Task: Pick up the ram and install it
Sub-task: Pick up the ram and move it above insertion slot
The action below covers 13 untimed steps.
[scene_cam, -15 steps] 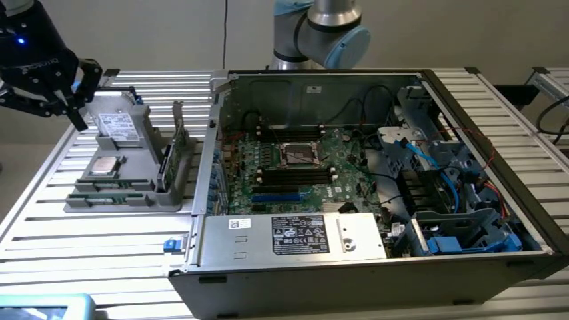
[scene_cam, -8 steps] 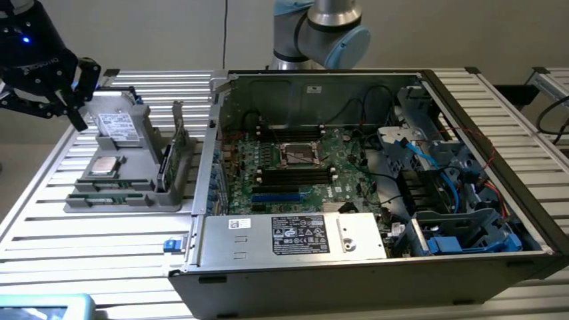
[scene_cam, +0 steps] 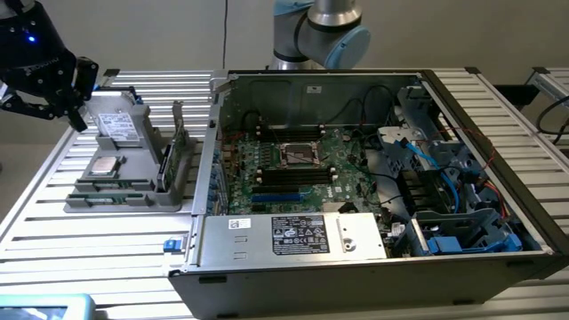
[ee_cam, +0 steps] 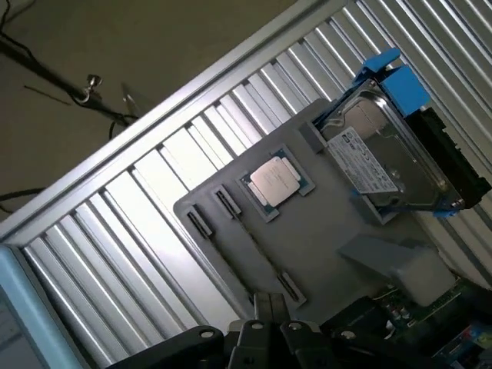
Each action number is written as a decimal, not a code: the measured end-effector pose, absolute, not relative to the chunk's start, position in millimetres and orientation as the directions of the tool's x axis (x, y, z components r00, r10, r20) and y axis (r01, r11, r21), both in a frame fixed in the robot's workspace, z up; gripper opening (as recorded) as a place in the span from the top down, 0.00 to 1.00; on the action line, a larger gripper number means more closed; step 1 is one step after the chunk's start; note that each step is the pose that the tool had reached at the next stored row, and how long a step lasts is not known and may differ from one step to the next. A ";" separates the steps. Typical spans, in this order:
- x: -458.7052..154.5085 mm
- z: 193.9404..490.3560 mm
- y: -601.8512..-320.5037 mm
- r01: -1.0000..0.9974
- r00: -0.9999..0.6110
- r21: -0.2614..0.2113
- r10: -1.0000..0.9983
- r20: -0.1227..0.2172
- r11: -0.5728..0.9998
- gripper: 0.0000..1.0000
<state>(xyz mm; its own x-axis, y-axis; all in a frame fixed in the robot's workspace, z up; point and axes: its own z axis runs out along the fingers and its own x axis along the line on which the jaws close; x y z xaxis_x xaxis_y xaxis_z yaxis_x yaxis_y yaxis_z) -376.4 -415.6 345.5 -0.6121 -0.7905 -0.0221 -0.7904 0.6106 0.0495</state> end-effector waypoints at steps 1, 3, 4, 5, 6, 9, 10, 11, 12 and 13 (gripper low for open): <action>-376.4 345.4 -415.6 -0.801 -0.598 0.049 -0.801 -0.022 0.596 0.89; -376.4 345.2 -415.5 -0.822 -0.568 0.048 -0.823 -0.021 0.567 0.89; -376.4 345.2 -415.5 -0.832 -0.553 0.047 -0.833 -0.020 0.552 0.89; -376.4 345.1 -415.5 -0.842 -0.539 0.046 -0.842 -0.019 0.538 0.89; -376.5 345.1 -415.5 -0.850 -0.525 0.043 -0.851 -0.018 0.524 0.89; -376.4 344.8 -415.5 -0.873 -0.487 0.032 -0.873 -0.018 0.487 0.89; -376.4 344.6 -415.5 -0.880 -0.475 0.028 -0.880 -0.017 0.474 0.89; -376.4 344.5 -415.5 -0.887 -0.461 0.025 -0.887 -0.017 0.461 0.89; -376.4 344.4 -415.5 -0.894 -0.448 0.021 -0.894 -0.017 0.448 0.89; -376.4 344.3 -415.5 -0.901 -0.435 0.018 -0.900 -0.017 0.434 0.89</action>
